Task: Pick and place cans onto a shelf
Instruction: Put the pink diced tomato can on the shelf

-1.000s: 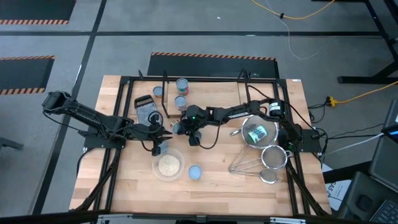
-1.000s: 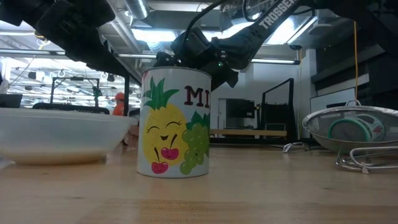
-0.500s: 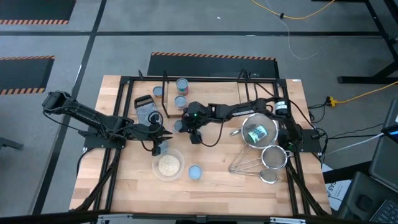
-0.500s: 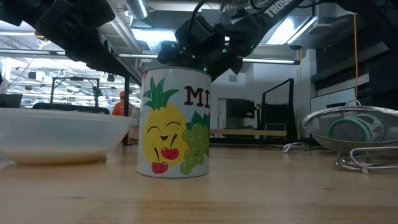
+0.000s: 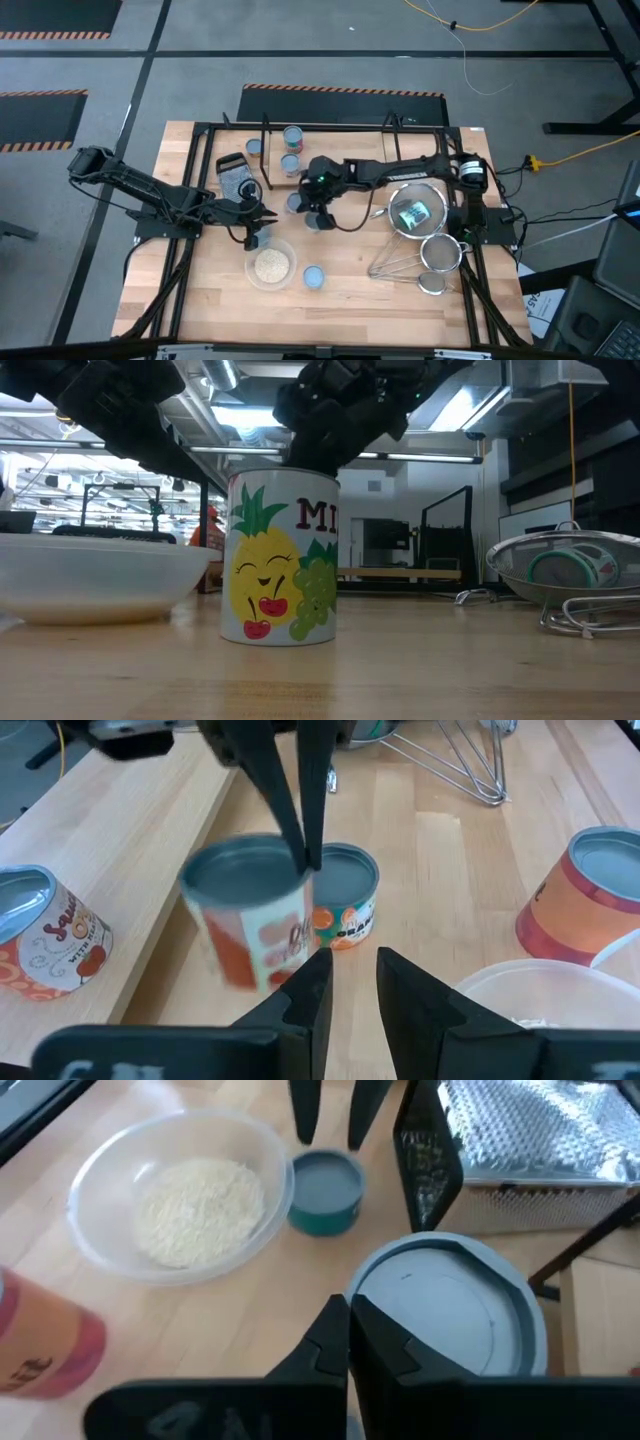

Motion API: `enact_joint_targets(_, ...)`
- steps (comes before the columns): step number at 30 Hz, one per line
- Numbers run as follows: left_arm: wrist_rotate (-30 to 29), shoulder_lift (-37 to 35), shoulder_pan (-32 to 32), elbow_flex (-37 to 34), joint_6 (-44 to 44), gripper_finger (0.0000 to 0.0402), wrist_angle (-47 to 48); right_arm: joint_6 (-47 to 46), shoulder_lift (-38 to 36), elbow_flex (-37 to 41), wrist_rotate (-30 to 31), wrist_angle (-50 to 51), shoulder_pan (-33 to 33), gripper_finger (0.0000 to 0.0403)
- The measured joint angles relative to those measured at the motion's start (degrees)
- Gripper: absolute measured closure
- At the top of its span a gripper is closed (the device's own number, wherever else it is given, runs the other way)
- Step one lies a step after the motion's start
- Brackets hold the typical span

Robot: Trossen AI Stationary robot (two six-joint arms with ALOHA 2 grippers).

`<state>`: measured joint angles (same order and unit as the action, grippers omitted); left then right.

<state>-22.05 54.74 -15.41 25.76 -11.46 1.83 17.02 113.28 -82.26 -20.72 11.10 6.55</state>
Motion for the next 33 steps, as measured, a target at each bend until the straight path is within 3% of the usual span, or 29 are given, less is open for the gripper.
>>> enact_joint_targets(20, 0.01, 0.0, 0.02, 0.0, 0.0, 0.0327, -0.01, 2.58, -7.64, -0.11, -0.41, 13.39, 0.67, 0.0399)
enact_joint_targets(33, -0.01, 0.0, 0.0, 0.0, 0.0, 0.0328, -0.07, 6.4, -14.37, -0.2, 0.08, 20.06, 8.86, 0.0399)
